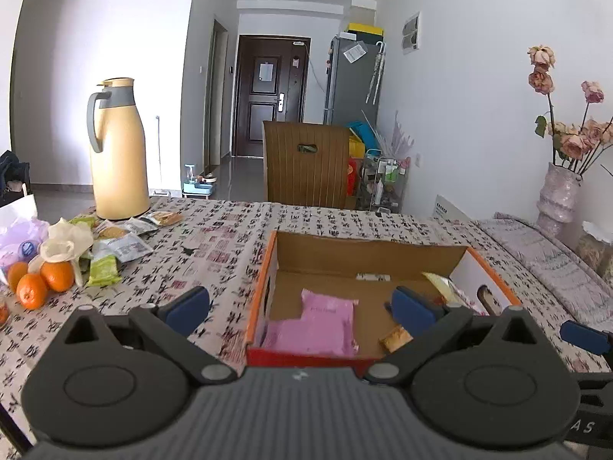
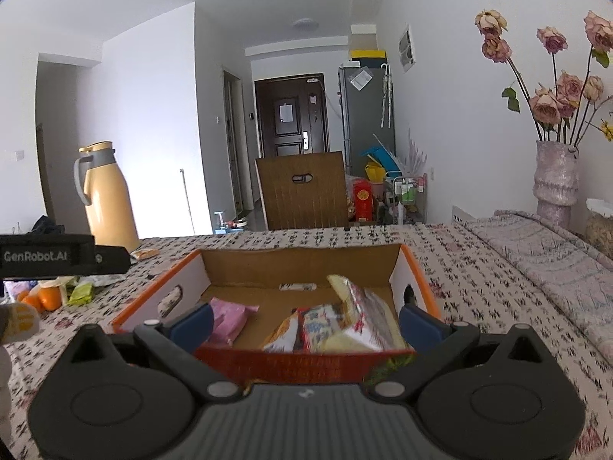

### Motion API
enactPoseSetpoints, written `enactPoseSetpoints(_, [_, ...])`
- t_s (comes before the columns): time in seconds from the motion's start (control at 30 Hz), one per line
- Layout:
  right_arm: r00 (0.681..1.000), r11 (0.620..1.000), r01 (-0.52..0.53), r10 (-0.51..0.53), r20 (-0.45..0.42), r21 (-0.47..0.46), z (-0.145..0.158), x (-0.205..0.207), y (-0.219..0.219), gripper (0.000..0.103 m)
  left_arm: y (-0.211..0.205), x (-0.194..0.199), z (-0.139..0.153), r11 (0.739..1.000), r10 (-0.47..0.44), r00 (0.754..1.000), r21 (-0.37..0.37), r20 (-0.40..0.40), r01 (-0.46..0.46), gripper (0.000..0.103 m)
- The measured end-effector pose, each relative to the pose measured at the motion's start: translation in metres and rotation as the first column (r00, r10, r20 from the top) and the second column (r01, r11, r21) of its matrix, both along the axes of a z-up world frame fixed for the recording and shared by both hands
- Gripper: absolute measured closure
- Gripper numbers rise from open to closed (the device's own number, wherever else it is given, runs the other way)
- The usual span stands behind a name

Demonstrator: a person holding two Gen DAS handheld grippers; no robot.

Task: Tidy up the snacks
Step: 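Move both grippers back to the snack pile in front of the box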

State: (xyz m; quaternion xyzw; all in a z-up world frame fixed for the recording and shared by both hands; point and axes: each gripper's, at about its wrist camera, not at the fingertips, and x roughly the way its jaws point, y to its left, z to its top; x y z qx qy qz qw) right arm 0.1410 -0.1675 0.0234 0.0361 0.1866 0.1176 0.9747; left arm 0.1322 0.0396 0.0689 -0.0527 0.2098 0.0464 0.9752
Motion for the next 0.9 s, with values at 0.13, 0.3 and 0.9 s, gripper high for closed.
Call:
enactPoseSetpoints(0.13, [1.000, 1.000, -0.003, 0.003, -0.013, 0.012, -0.005, -0.018, -0.004, 0.000, 0.007, -0.019, -0.007, 1.000, -0.005, 1.000, -0.008, -0.010, 0.004, 0.000])
enactPoseSetpoints(0.3, [0.999, 1.000, -0.011, 0.011, -0.032, 0.000, -0.015, -0.036, -0.008, 0.000, 0.015, -0.038, -0.021, 1.000, -0.008, 0.999, -0.024, -0.032, 0.008, 0.000])
enactPoseSetpoints(0.9, [0.991, 0.999, -0.028, 0.024, -0.131, -0.033, -0.051, -0.065, -0.011, 0.000, 0.029, -0.073, -0.069, 0.999, -0.023, 0.992, -0.041, -0.124, 0.018, 0.000])
